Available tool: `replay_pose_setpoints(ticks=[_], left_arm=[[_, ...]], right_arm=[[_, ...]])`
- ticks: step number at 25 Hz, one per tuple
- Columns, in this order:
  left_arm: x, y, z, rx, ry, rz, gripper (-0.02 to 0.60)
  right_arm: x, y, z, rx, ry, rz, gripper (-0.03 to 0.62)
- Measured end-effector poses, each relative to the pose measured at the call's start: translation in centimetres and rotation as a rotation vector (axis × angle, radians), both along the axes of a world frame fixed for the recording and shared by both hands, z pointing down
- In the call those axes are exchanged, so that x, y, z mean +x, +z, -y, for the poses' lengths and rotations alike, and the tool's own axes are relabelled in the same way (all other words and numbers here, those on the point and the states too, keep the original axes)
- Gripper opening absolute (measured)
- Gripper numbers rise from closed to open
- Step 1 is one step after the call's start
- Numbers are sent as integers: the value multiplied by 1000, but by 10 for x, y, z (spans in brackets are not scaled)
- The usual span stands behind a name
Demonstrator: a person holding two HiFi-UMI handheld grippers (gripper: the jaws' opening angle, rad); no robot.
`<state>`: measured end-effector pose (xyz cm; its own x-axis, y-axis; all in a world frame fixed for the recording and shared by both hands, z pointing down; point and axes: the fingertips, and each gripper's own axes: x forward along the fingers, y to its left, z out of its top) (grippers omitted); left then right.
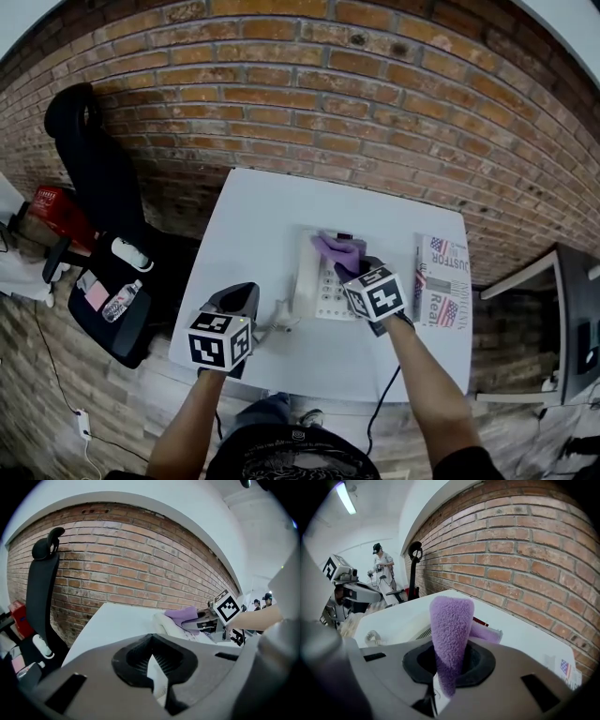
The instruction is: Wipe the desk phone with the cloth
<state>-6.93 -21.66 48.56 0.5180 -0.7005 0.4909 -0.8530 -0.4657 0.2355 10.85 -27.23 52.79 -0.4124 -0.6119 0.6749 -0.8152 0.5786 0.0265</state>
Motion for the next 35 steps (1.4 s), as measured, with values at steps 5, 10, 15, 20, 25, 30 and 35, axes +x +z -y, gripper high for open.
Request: replay_pose_setpoints(ticks=[5, 10, 15, 20, 25, 30, 35], left_arm=[[-1, -1, -15, 2, -8, 4, 5], [-3, -4, -27, 8, -24, 5, 5], [-9, -5, -40, 11, -45, 1, 5], [-12, -4, -54, 10, -53, 5, 5], [-13, -7, -69, 14, -60, 9, 5], [-17, -9, -78, 23, -73, 8, 5], [-19, -11, -88, 27, -79, 6, 5]], right_arm=[[-3, 3, -15, -12, -2, 21, 44], [-7, 7, -33, -23, -17, 30, 44], [-11, 14, -52, -39, -39, 24, 44], [-15, 19, -69, -55, -52, 27, 44], [-19, 24, -87, -73, -67, 36, 44], [-20, 28, -103, -89, -81, 38, 44], [-23, 33, -119, -107, -96, 37, 44]])
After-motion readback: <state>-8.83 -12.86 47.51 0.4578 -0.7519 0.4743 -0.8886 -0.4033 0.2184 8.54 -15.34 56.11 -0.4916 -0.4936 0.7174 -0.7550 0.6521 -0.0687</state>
